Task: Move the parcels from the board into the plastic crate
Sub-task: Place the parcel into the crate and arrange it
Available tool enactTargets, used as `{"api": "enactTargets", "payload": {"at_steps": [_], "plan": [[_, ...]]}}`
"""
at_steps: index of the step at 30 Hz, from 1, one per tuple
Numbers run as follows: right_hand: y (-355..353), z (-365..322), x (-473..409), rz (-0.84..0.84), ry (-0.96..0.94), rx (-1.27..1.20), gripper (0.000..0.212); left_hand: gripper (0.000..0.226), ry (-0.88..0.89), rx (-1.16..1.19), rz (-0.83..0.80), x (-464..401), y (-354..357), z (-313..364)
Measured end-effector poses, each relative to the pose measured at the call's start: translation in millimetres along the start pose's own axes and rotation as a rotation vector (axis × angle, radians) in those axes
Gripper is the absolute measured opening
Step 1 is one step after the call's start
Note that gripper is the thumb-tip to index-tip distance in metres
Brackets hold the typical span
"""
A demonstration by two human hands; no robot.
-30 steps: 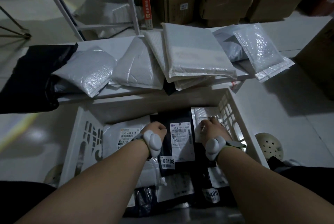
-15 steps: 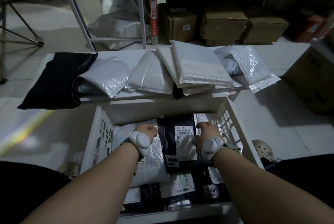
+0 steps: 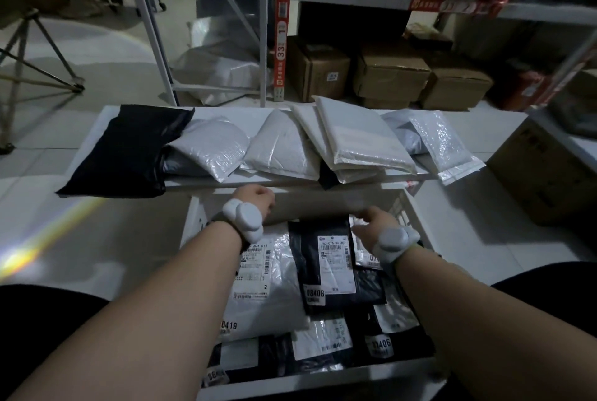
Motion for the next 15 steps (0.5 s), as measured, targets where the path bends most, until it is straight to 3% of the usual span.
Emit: {"api": "enactTargets", "payload": {"at_steps": [12, 15], "plan": [[-68, -44, -48, 0.175, -0.046, -0.103, 0.043, 0.014, 0.103, 0.015, -0.115, 5, 20, 45], [-82, -39, -64, 0.221, -0.051, -0.132, 0.043, 0.024, 0.163, -0.003, -0.120, 3, 34, 69]]}}
Point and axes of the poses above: each hand's wrist, its own x-axis away from the middle knuckle, its own y-axis out of the palm, z = x × y, the point moved 5 cm from there along -x, towards the middle knuckle, and after that the axes turned 14 degrees about z, right-handed, at the moved point
